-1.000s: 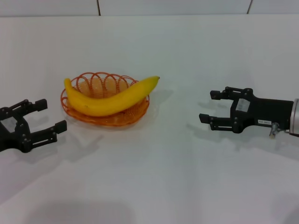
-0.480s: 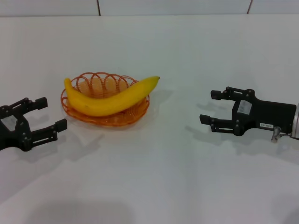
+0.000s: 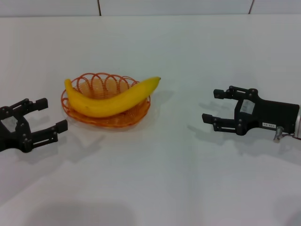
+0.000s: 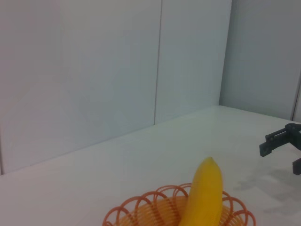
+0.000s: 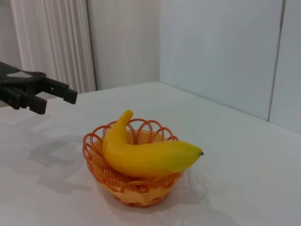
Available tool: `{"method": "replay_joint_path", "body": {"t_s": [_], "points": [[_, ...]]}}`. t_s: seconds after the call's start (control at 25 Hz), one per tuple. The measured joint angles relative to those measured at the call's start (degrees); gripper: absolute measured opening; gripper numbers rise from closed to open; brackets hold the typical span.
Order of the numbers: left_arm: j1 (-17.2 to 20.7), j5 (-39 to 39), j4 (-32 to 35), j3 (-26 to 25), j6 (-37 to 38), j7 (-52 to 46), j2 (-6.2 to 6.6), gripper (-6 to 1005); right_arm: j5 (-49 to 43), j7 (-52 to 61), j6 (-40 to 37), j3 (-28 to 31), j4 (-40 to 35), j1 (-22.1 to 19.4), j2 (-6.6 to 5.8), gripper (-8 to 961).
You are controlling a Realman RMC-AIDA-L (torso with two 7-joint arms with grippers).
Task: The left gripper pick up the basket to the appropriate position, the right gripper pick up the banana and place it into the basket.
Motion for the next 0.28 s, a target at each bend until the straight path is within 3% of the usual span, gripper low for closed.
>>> {"method": "replay_joint_path", "body": {"t_s": [0.28], "points": [[0.0, 0.0, 0.0, 0.2, 0.0, 0.0, -0.07, 852, 0.0, 0.0, 0.2, 0.0, 0.0, 0.0, 0.07, 794]]}}
